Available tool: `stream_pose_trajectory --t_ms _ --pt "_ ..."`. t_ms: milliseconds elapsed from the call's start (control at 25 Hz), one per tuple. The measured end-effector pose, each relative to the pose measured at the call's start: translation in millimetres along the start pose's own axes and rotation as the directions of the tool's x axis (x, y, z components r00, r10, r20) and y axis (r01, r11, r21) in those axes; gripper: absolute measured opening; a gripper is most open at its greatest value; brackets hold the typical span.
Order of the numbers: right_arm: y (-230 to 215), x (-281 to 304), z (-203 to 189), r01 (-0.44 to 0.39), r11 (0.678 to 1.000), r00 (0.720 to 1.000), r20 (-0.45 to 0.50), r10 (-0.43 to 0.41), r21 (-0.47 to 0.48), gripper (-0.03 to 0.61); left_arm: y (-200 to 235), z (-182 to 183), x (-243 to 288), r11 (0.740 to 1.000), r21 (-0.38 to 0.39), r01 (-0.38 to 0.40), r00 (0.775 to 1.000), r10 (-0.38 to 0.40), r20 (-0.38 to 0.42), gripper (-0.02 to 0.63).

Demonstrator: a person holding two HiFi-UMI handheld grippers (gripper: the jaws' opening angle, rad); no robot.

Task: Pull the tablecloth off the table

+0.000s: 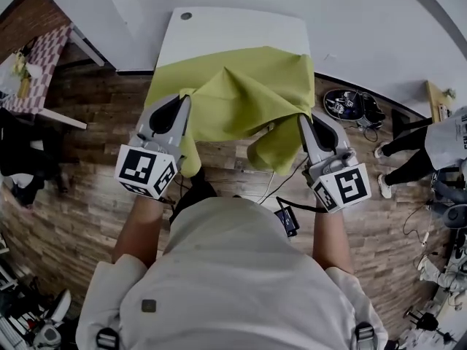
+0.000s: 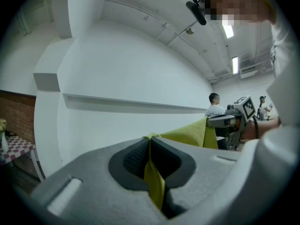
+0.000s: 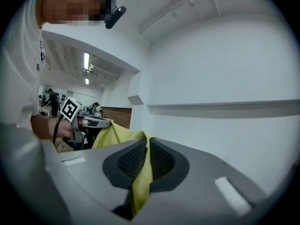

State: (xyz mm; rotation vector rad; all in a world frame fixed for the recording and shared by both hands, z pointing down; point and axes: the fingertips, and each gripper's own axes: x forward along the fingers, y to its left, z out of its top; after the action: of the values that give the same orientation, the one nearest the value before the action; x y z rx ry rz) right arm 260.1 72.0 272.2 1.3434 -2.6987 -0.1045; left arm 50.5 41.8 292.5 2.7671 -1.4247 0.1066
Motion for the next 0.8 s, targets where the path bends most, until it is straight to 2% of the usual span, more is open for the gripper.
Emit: stream_pose_trajectory --t_ms 280,800 --pt "12.3 -54.3 15.2 -0.028 0.999 0.999 0.036 0.029 -0.040 0.014 -53.3 8.2 -23.1 1.000 0.027 -0.010 1.000 0.010 0.008 0.008" --pt "31.8 -72.0 23.8 -0.041 0.997 0.997 0.063 0.045 -0.060 0.014 -62.9 17.1 -58.0 0.999 0.042 -0.033 0.999 0.032 0.011 0.008"
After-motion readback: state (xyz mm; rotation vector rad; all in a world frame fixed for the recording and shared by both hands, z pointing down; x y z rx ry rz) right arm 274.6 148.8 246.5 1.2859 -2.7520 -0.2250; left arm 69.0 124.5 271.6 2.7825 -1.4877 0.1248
